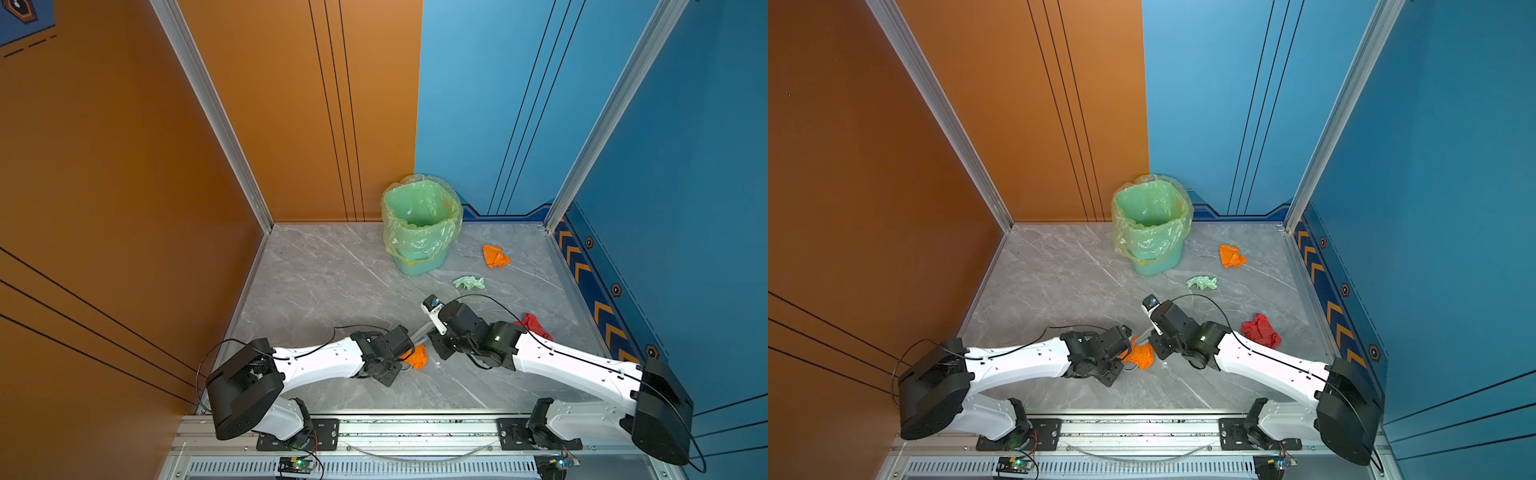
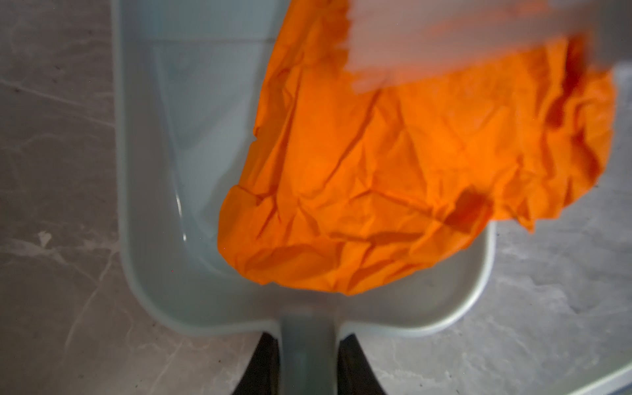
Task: Sweep away the paper scraps from the table
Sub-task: 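Push the orange scrap into the dustpan with the right gripper's brush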
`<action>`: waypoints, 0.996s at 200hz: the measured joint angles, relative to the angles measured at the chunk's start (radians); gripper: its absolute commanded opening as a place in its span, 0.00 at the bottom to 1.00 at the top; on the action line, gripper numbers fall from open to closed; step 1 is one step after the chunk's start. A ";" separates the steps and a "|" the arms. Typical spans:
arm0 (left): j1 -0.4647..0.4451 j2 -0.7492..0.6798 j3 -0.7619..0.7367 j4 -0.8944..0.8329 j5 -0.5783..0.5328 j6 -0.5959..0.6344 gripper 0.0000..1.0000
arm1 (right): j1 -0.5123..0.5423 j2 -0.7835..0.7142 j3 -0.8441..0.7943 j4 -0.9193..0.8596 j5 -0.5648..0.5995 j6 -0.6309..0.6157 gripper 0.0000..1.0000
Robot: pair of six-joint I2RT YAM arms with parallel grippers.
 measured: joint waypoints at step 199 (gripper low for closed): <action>0.039 -0.164 0.010 0.056 0.007 0.009 0.00 | -0.303 -0.420 -0.114 -0.158 -0.005 0.028 0.00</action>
